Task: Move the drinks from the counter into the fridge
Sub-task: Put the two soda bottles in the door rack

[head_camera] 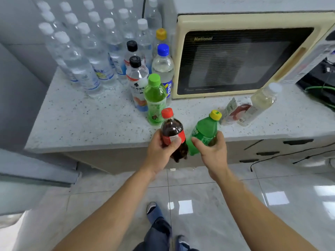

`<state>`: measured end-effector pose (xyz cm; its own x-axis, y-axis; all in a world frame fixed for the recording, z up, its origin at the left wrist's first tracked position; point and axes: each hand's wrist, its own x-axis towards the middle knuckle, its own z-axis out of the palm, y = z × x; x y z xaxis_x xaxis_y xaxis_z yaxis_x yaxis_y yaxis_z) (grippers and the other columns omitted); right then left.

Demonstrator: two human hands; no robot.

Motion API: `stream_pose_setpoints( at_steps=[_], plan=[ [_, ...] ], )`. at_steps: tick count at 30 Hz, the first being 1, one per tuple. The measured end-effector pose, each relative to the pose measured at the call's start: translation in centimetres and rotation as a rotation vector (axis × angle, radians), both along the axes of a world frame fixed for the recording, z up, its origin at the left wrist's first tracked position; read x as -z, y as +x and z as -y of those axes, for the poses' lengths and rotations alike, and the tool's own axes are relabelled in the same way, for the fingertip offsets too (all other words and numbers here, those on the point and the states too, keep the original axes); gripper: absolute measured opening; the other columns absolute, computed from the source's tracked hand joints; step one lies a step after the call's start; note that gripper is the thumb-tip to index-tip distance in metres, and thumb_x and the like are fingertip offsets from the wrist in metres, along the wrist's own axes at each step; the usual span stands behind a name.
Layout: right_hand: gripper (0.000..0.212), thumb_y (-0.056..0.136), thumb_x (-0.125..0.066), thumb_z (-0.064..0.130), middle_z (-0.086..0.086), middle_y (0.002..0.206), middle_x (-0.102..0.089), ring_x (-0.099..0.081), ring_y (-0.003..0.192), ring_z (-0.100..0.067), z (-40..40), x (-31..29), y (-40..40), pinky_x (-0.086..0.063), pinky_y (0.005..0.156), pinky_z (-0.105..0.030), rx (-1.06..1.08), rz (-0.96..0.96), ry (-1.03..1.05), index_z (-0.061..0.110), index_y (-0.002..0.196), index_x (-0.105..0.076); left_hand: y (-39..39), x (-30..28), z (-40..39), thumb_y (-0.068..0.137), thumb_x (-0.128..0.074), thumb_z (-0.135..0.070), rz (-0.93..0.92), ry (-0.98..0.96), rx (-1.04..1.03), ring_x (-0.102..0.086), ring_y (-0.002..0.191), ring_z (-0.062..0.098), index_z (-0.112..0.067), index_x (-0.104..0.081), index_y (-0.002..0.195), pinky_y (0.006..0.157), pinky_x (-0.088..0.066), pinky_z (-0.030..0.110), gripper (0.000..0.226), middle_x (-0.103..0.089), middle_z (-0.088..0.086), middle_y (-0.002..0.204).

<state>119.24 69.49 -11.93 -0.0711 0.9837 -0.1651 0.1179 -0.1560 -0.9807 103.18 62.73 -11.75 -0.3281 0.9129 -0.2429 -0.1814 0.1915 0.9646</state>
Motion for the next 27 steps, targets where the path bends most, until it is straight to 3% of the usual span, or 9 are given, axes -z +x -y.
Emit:
stream_pose_setpoints(
  at_steps=[4, 8, 11, 14, 16, 21, 27],
  plan=[
    [0.035, 0.076, -0.081, 0.02, -0.002, 0.094, -0.073, -0.071, 0.085, -0.016, 3.4, -0.9, 0.1, -0.057, 0.068, -0.025, -0.096, -0.165, -0.158, 0.02, 0.106, -0.063, -0.1, -1.3, 5.6, 0.065, -0.078, -0.065, 0.131, -0.06, -0.076, -0.069, 0.1, 0.016, -0.032, -0.069, 0.109, 0.088, -0.049, 0.035, 0.056, -0.074, -0.002, 0.106],
    [0.032, 0.081, -0.073, 0.023, -0.004, 0.096, -0.074, -0.071, 0.089, -0.023, 7.5, -0.1, -0.4, -0.058, 0.076, -0.038, -0.251, -0.319, -0.36, 0.015, 0.111, -0.065, 0.2, -1.3, 12.6, 0.072, -0.071, -0.062, 0.258, -0.14, -0.236, -0.065, 0.082, 0.025, -0.018, -0.068, 0.11, 0.062, -0.051, 0.032, 0.058, -0.07, 0.007, 0.091],
    [0.038, 0.078, -0.076, 0.036, -0.004, 0.095, -0.072, -0.069, 0.09, -0.023, 11.4, 0.3, -1.9, -0.057, 0.083, -0.044, -0.361, -0.292, -0.426, 0.017, 0.11, -0.066, 0.3, -1.3, 18.6, 0.069, -0.065, -0.075, 0.294, -0.233, -0.342, -0.065, 0.077, 0.024, -0.01, -0.066, 0.115, 0.061, -0.053, 0.032, 0.08, -0.068, 0.013, 0.09],
    [0.044, 0.073, -0.079, 0.041, -0.003, 0.094, -0.072, -0.069, 0.089, -0.022, 15.8, 0.3, -4.2, -0.057, 0.081, -0.043, -0.486, -0.197, -0.418, 0.019, 0.108, -0.066, -0.6, -2.1, 24.4, 0.07, -0.053, -0.074, 0.294, -0.242, -0.431, -0.065, 0.077, 0.024, -0.008, -0.066, 0.114, 0.069, -0.051, 0.035, 0.08, -0.068, 0.015, 0.092],
    [0.04, 0.078, -0.08, 0.035, -0.007, 0.097, -0.072, -0.069, 0.09, -0.025, 18.4, -0.1, -6.2, -0.058, 0.076, -0.038, -0.59, -0.157, -0.402, 0.017, 0.111, -0.065, -1.8, -2.9, 27.7, 0.075, -0.05, -0.073, 0.286, -0.202, -0.5, -0.065, 0.078, 0.025, -0.01, -0.066, 0.113, 0.068, -0.05, 0.036, 0.075, -0.068, 0.017, 0.094],
    [0.031, 0.082, -0.079, 0.026, -0.006, 0.092, -0.072, -0.07, 0.076, -0.014, 24.6, -2.6, -12.3, -0.057, 0.062, -0.028, -0.843, -0.078, -0.299, 0.021, 0.109, -0.064, -6.1, -4.8, 35.1, 0.07, -0.06, -0.071, 0.268, -0.126, -0.656, -0.065, 0.079, 0.027, -0.016, -0.067, 0.112, 0.066, -0.051, 0.035, 0.07, -0.067, 0.02, 0.098],
    [0.043, 0.077, -0.084, 0.024, 0.008, 0.088, -0.069, -0.066, 0.074, -0.004, 31.9, -7.4, -20.6, -0.053, 0.058, -0.018, -1.008, -0.098, -0.017, 0.033, 0.109, -0.058, -16.9, -8.2, 43.2, 0.078, -0.066, -0.058, 0.001, -0.059, -0.787, -0.066, 0.063, 0.035, -0.015, -0.061, 0.111, 0.059, -0.047, 0.041, 0.055, -0.068, 0.023, 0.086]
  ],
)
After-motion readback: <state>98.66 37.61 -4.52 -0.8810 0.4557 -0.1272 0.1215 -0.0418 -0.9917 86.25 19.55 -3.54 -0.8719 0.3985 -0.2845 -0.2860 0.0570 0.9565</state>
